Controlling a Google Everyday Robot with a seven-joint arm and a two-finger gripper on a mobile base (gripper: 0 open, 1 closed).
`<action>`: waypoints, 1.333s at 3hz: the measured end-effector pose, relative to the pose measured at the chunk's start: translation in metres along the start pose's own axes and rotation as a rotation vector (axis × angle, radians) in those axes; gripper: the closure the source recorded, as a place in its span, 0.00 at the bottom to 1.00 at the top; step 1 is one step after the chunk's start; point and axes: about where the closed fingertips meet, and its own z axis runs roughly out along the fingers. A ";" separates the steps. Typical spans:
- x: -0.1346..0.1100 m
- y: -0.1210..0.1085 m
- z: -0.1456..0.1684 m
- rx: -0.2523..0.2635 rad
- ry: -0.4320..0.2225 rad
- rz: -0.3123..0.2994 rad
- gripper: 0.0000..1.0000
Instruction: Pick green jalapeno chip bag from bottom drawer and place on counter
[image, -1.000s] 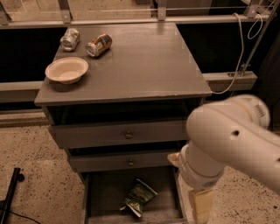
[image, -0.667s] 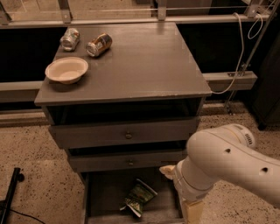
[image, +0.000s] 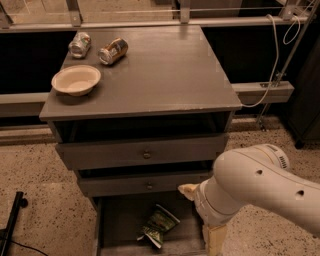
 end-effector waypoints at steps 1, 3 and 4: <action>-0.019 -0.037 0.009 0.140 -0.175 0.006 0.00; -0.066 -0.120 0.039 0.480 -0.553 -0.022 0.00; -0.064 -0.117 0.119 0.359 -0.668 -0.045 0.00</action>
Offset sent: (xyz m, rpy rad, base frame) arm 0.1161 0.1148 -0.2106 1.4533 0.0015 0.0561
